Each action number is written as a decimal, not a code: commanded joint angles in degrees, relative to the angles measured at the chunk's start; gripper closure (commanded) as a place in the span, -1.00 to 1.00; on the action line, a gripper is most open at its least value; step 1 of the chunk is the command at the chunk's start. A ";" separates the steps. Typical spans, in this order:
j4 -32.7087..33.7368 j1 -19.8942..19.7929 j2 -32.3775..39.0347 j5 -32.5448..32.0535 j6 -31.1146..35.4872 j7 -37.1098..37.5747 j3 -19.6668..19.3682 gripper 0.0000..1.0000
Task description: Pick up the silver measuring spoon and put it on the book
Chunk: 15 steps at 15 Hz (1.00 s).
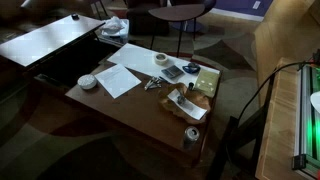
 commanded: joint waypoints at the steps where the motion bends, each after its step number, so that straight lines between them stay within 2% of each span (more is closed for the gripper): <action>1: 0.07 -0.14 0.02 0.01 -0.10 -0.03 0.12 -1.00; 10: 0.08 -0.15 0.02 0.01 -0.10 -0.03 0.12 -1.00; 15: 1.68 0.69 9.32 0.42 9.23 10.29 2.78 -1.00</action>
